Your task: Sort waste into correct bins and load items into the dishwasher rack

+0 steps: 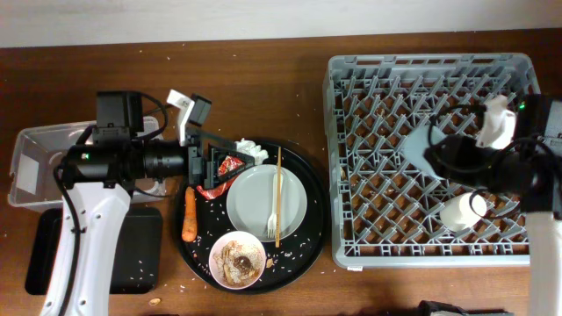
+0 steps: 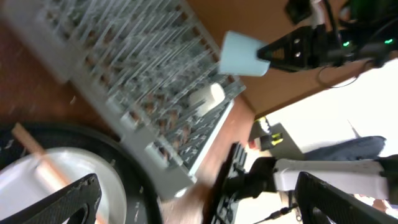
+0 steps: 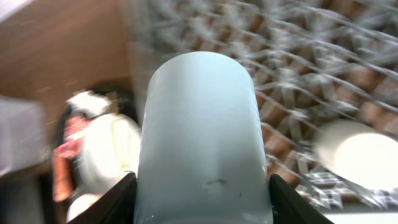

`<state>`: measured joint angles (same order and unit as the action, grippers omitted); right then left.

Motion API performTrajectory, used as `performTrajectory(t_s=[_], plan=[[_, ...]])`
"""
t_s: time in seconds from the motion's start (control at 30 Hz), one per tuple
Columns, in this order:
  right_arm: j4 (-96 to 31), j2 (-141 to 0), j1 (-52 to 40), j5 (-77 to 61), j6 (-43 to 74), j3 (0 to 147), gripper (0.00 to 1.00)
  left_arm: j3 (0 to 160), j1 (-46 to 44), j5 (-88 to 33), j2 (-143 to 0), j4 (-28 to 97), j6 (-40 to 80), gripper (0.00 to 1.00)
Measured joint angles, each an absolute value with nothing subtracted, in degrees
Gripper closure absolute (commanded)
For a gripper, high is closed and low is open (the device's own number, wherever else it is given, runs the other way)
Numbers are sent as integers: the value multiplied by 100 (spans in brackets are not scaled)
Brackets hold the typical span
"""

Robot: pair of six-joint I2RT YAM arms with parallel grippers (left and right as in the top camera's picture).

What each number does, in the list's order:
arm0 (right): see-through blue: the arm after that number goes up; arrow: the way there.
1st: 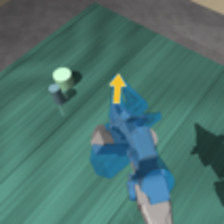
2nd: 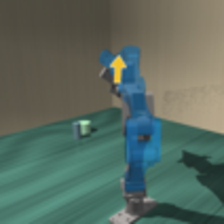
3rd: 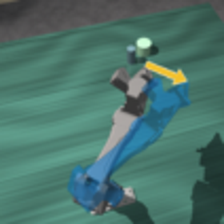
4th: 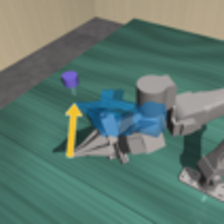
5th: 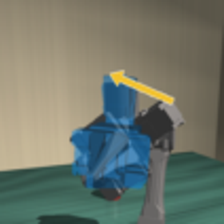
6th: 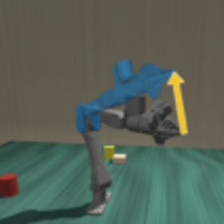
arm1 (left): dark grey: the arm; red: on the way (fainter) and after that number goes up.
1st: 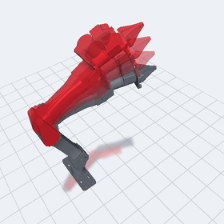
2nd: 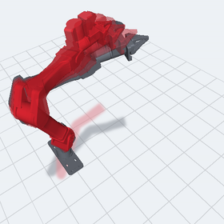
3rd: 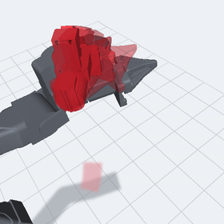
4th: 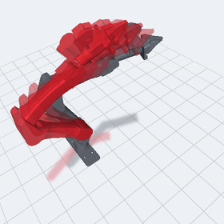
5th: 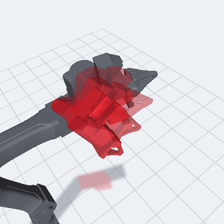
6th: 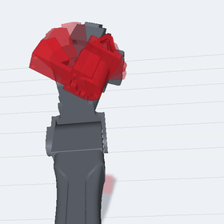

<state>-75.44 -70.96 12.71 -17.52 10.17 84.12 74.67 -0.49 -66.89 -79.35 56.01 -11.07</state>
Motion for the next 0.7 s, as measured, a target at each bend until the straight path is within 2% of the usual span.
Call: performTrajectory(t_s=[0.2,0.33,0.4,0.43,0.47,0.5,0.67,0.7], plan=[[-8197,-8160,1247,-1048,1072,8412,50,7470,-49,-5212,-7935,6191,-1007,1],[-8549,-8160,884,-722,1072,8392,48,7470,-49,-4923,-7935,6239,-1002,1],[-8427,-8147,714,-545,1177,8097,39,7470,-49,-4875,-7935,6235,-1002,1],[-8294,-8145,703,-534,1214,7824,30,7470,-49,-4849,-7935,6233,-1002,1],[-8250,-8149,703,-519,1234,7625,12,7470,-49,-4829,-7935,6239,-1002,1],[-8243,-8152,703,-519,1264,7472,6,7470,-49,-4779,-7935,6239,-1002,1],[-8149,-8141,703,-548,1339,7649,4,7470,-49,-4539,-7935,6237,-1002,2],[-8086,-8012,698,-753,1260,8134,9,7470,-60,-4451,-7935,6283,-1002,4]])
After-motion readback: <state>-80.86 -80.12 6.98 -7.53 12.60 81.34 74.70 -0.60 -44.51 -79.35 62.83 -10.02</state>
